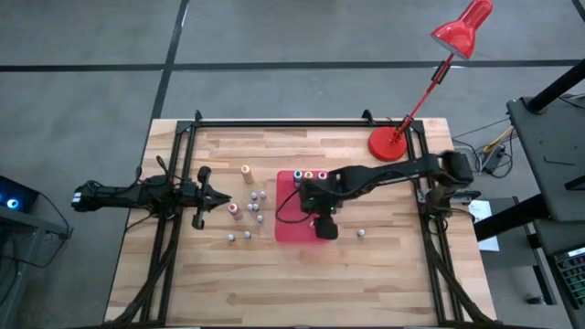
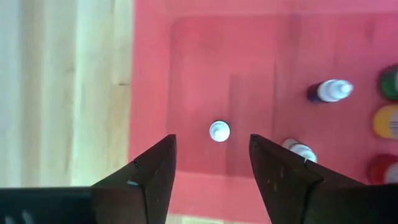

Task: Pick & Place food coloring
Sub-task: Put the small food coloring bottle into the red bin

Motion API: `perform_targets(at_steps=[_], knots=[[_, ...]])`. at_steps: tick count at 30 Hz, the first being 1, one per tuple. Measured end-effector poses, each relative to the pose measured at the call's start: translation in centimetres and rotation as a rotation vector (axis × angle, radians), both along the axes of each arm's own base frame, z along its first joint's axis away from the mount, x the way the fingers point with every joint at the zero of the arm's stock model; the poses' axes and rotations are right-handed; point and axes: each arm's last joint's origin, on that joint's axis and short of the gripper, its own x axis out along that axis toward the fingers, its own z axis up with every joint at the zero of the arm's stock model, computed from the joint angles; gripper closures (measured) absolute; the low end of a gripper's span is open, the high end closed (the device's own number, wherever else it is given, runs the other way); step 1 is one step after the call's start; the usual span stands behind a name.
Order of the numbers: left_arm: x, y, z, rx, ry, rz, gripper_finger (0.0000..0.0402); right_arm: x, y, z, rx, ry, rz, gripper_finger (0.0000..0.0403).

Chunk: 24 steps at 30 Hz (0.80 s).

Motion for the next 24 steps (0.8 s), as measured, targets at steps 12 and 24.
perform_targets(at_steps=[12, 24], knots=[[0.0, 0.0, 0.0, 0.000, 0.000, 0.000, 0.0399, -3.4, 0.2, 3.7, 0.001, -0.058, 0.073, 0.0207], [0.0, 0.0, 0.0, 0.000, 0.000, 0.000, 0.0399, -6.5, 1.0, 0.7, -0.004, 0.046, 0.110, 0.0207]])
